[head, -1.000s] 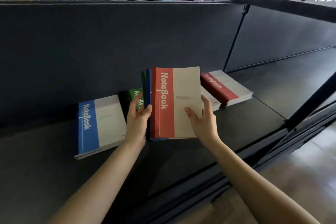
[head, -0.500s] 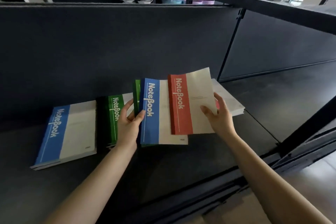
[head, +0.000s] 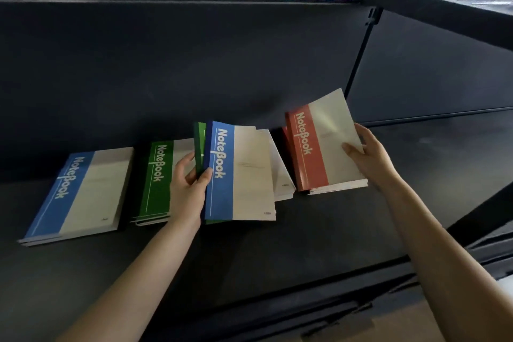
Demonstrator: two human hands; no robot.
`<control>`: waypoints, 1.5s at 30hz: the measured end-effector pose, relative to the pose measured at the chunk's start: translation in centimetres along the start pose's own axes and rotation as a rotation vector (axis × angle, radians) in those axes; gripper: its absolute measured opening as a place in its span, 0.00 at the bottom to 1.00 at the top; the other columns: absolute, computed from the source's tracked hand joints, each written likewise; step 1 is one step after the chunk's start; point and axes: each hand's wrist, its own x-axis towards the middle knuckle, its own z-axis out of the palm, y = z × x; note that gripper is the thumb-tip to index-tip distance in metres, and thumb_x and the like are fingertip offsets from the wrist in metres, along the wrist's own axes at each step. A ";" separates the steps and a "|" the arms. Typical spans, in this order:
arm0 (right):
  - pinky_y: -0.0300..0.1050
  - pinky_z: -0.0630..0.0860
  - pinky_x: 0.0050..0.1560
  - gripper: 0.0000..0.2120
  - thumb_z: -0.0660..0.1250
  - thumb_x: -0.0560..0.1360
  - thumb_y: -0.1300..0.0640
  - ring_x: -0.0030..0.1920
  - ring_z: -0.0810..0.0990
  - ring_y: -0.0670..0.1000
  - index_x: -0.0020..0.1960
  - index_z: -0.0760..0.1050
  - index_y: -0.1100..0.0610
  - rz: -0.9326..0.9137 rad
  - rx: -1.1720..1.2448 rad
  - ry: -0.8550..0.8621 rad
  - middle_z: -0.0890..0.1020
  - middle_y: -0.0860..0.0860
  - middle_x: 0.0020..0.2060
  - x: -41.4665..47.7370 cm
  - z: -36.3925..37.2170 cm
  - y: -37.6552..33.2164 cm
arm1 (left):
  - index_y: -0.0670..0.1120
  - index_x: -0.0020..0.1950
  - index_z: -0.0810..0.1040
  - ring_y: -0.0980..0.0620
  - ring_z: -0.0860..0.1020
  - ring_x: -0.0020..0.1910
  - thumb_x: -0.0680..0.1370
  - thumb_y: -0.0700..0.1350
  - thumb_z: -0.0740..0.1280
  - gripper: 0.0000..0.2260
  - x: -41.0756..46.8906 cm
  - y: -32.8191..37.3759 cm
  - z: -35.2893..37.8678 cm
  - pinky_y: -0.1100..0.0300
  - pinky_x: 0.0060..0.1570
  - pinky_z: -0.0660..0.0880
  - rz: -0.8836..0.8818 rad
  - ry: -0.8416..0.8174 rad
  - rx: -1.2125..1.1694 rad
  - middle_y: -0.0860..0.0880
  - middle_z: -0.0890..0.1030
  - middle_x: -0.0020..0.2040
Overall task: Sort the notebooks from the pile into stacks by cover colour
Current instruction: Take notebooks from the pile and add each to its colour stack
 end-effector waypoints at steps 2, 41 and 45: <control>0.44 0.72 0.43 0.18 0.67 0.77 0.54 0.48 0.79 0.54 0.65 0.70 0.53 0.057 -0.096 0.055 0.80 0.52 0.52 0.7 -0.4 0.0 | 0.48 0.69 0.68 0.64 0.76 0.46 0.78 0.41 0.67 0.20 0.3 0.0 0.1 0.65 0.41 0.70 -0.017 0.017 0.006 0.58 0.77 0.50; 0.54 0.64 0.69 0.22 0.60 0.80 0.51 0.69 0.67 0.57 0.73 0.66 0.56 -0.195 -0.410 0.118 0.68 0.55 0.71 -0.9 9.8 -3.3 | 0.51 0.65 0.69 0.61 0.80 0.47 0.77 0.42 0.69 0.18 0.6 0.3 -0.4 0.65 0.39 0.74 -0.074 0.032 -0.039 0.55 0.81 0.52; 0.43 0.76 0.52 0.29 0.64 0.77 0.44 0.57 0.77 0.49 0.74 0.61 0.51 -0.080 -0.017 -0.263 0.76 0.45 0.57 -4.5 13.2 -6.5 | 0.53 0.64 0.71 0.69 0.80 0.42 0.76 0.38 0.69 0.19 0.4 1.3 -1.1 0.71 0.38 0.76 -0.013 0.071 -0.166 0.66 0.82 0.42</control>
